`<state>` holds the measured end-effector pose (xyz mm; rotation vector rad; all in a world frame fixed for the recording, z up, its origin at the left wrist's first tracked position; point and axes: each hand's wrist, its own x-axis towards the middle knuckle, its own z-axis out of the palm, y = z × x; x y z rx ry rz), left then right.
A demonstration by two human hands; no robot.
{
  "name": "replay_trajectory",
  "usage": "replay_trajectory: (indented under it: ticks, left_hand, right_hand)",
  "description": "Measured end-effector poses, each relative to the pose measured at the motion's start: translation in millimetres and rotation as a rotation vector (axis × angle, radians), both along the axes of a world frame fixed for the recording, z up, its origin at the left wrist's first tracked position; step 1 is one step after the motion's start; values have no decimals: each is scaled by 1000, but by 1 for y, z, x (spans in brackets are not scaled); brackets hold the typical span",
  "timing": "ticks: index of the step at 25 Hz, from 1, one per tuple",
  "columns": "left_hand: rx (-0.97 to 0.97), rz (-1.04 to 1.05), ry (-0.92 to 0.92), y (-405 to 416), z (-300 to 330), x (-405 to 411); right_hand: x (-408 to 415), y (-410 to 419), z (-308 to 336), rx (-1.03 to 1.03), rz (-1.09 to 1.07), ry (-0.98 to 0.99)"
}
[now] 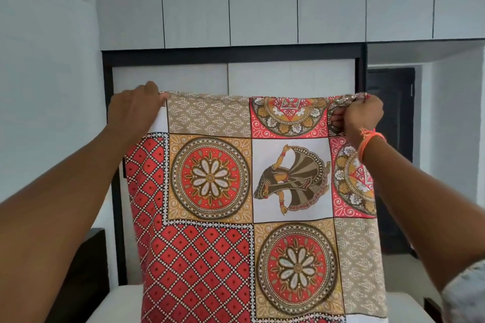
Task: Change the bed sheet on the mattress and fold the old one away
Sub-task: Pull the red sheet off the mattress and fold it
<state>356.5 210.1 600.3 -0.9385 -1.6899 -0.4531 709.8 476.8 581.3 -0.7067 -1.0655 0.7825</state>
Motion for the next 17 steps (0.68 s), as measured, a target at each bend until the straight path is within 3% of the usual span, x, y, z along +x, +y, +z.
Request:
replay_trajectory:
  ticks: [4, 9, 14, 17]
  left_hand:
    - [-152, 68, -64, 54, -13, -47]
    - [-283, 64, -202, 168, -68, -118]
    - [-233, 76, -207, 285, -132, -168]
    - [-257, 39, -353, 353, -173, -188]
  right_hand:
    - [-46, 63, -11, -92, 86, -30]
    - [-120, 191, -63, -333, 352, -156]
    - [-176, 297, -124, -478, 482, -148]
    - [-197, 349, -177, -566, 517, -129]
